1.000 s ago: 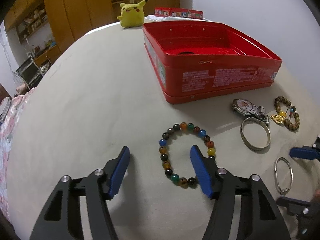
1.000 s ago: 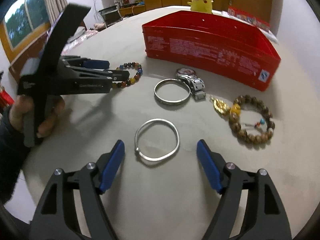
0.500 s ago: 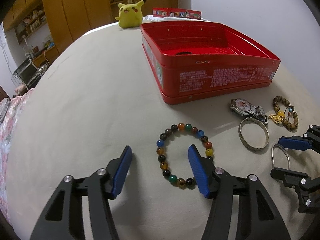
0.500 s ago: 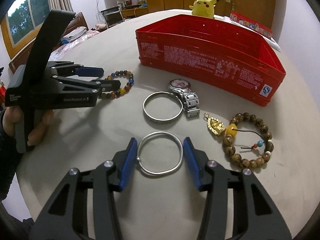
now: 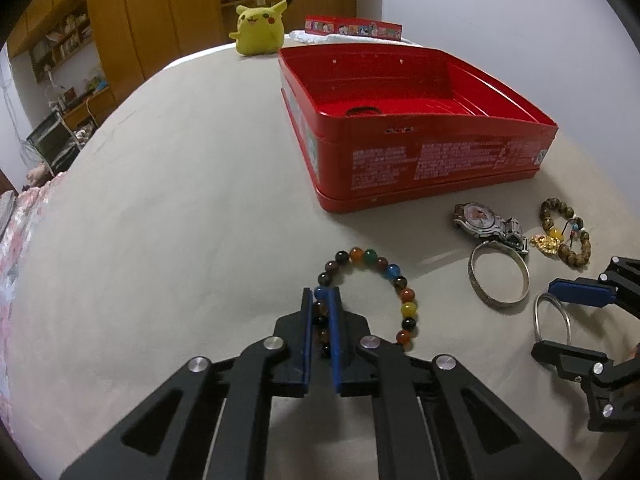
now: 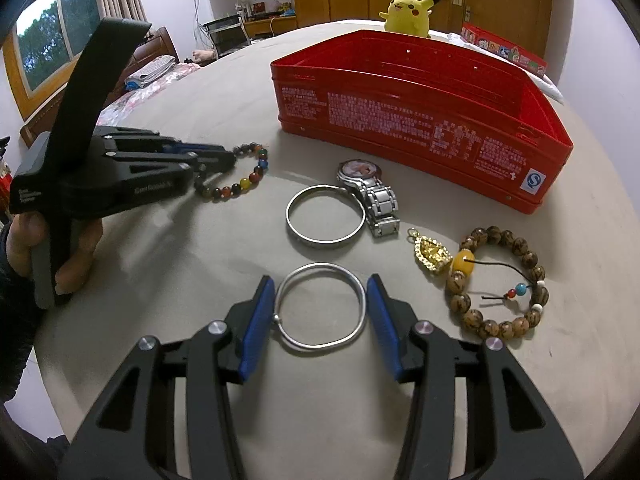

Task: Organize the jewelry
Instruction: 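Grasp the multicolour bead bracelet with the left tool while the right tool grasps a silver bangle, then carry the bead bracelet and silver bangle into the red box and open both tools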

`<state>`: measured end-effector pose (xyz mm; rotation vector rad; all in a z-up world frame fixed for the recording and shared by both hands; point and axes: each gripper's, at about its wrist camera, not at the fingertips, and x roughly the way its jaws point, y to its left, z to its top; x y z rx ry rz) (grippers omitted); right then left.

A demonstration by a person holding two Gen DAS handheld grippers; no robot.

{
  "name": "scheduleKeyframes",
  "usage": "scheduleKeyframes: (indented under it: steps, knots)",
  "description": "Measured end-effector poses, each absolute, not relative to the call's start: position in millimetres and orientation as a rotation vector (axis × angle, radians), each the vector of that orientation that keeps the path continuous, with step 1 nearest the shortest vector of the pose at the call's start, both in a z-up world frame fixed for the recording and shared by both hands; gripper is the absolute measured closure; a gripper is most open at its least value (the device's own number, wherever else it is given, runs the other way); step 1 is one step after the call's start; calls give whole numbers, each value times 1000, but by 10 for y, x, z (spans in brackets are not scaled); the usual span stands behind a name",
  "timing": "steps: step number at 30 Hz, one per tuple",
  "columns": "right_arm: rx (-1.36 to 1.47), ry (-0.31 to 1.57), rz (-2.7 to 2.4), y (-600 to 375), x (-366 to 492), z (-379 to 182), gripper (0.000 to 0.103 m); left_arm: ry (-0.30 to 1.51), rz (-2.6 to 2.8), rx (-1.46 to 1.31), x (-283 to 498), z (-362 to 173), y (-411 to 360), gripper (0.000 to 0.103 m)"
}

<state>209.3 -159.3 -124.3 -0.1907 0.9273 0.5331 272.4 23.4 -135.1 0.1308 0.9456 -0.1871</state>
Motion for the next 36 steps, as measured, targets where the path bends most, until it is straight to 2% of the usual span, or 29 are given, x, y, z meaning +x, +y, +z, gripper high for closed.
scheduleKeyframes:
  steps: [8,36]
  knots:
    - [-175,928,535,-1635,2064,-1177,57,927,-184,108,2632,-1207,222,96]
    - [-184,825,546,-1805,1988,-457,57,773,-198,133,2288,-140,33,96]
